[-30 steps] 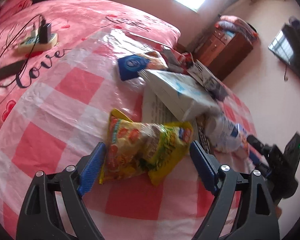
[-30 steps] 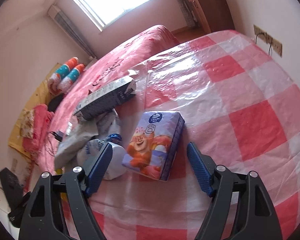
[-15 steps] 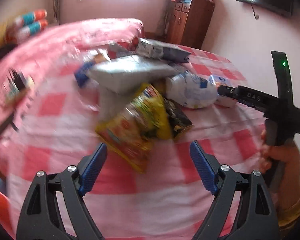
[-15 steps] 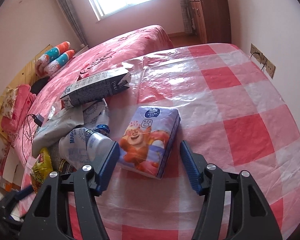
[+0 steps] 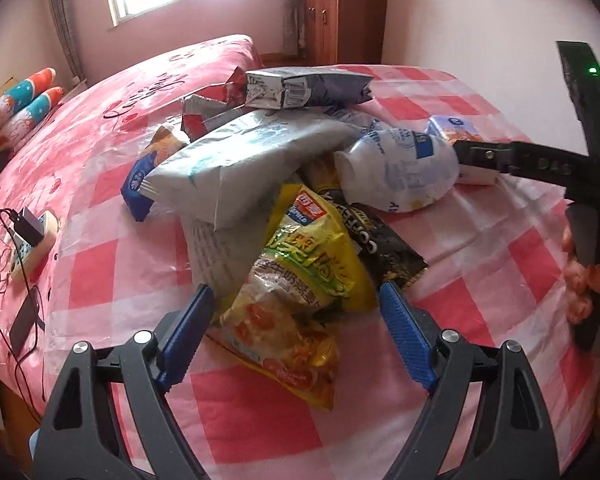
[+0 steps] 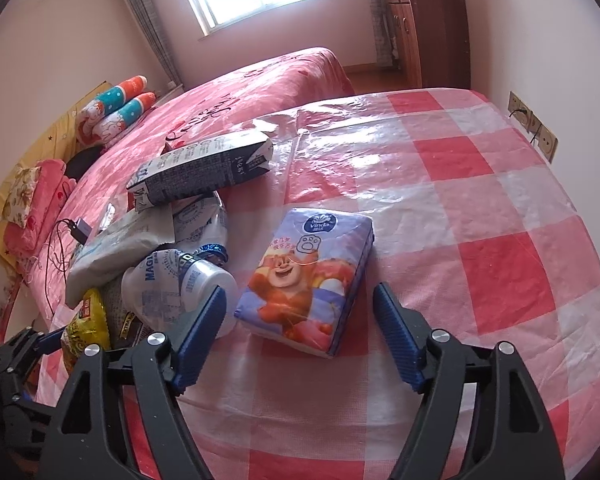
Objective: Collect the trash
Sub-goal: 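Grasp the yellow chip bag with the left gripper while the right gripper grasps the tissue pack, then carry the chip bag and tissue pack to the orange bucket and release both, then return both grippers toward the remaining trash on the table, then grasp the blue Vinda tissue pack with the left gripper while the right gripper grasps the red chip bag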
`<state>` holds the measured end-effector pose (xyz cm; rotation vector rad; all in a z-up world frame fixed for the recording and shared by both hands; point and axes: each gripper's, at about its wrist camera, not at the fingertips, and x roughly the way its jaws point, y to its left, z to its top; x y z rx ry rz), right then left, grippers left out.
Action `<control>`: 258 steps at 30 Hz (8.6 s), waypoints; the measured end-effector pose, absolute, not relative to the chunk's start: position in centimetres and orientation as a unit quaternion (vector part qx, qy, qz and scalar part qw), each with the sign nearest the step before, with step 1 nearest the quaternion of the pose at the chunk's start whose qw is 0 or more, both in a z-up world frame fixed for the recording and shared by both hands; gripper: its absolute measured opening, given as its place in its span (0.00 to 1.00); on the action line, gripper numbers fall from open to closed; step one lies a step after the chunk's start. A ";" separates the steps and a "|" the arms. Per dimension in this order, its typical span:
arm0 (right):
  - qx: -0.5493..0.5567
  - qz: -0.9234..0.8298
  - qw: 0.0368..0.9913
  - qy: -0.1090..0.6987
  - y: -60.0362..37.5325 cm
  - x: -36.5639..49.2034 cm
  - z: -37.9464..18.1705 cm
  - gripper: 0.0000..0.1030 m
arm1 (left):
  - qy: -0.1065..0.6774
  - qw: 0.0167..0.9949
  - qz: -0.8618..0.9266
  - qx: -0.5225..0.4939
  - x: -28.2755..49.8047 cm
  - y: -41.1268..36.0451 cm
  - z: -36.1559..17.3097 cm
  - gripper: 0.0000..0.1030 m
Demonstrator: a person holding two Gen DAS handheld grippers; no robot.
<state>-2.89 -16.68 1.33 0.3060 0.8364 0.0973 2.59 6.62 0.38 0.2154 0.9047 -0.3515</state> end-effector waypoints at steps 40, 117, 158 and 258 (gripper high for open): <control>0.173 0.063 0.901 0.392 -17.8 -5.4 1.6 0.37 | 0.428 0.885 -0.170 -0.067 -5.9 11.2 0.8 0.46; 0.018 0.496 0.720 0.485 27.9 -19.2 4.3 0.84 | 0.360 0.864 0.208 -0.286 -25.1 46.5 -4.3 0.79; 0.142 0.380 0.852 0.331 3.4 -16.8 7.4 0.95 | 0.399 0.894 0.144 -0.146 -19.5 32.9 1.1 0.85; 0.255 0.222 0.841 0.423 -15.4 -5.9 1.1 0.65 | 0.497 0.852 -0.160 -0.035 14.9 6.6 0.7 0.51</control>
